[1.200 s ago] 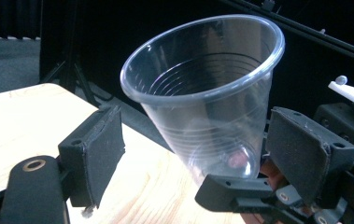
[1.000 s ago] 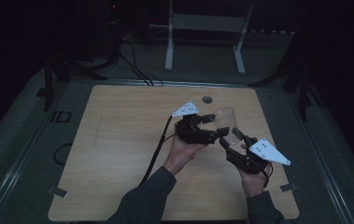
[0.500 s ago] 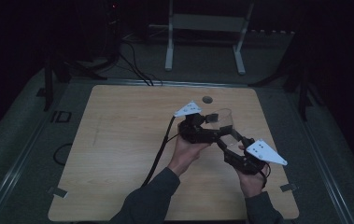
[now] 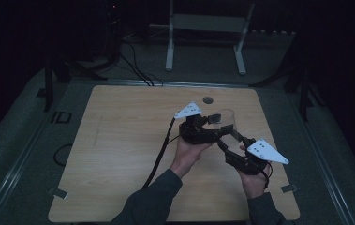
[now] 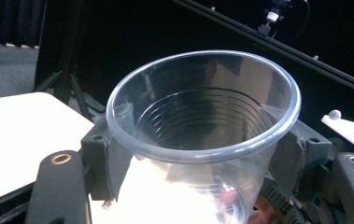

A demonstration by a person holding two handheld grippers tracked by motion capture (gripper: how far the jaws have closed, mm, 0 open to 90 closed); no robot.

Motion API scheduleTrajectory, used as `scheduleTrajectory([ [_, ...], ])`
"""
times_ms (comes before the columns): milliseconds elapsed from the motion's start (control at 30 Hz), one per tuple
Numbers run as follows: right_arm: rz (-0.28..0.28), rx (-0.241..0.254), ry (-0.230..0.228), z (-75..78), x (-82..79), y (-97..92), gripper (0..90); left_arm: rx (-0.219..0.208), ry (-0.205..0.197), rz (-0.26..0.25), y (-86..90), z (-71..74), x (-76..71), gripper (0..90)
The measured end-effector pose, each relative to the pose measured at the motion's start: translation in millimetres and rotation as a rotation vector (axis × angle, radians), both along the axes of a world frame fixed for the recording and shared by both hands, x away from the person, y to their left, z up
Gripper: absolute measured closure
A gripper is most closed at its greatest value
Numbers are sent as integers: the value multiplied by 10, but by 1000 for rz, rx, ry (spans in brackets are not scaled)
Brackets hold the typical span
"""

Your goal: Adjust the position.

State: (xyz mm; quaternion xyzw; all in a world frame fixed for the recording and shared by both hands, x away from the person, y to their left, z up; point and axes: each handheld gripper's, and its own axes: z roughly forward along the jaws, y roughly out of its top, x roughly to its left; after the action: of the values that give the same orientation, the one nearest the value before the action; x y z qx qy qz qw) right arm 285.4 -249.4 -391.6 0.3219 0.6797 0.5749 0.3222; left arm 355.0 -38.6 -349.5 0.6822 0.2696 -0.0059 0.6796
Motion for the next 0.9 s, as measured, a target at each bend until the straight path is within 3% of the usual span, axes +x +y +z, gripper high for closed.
scheduleTrajectory([
  [200, 51, -28, 49, 72, 26, -29, 359, 18, -17, 3, 7, 15, -21, 304],
  [433, 63, -89, 94, 171, 55, -39, 300, 55, -39, 8, 2, 26, -45, 304],
  [600, 69, -118, 150, 216, 94, -30, 300, 105, -69, 28, -12, 31, -66, 304],
  [833, 71, -132, 179, 233, 111, -3, 302, 171, -99, 51, -44, 20, -87, 304],
  [900, 70, -139, 200, 235, 132, 15, 311, 210, -116, 64, -63, 21, -99, 304],
])
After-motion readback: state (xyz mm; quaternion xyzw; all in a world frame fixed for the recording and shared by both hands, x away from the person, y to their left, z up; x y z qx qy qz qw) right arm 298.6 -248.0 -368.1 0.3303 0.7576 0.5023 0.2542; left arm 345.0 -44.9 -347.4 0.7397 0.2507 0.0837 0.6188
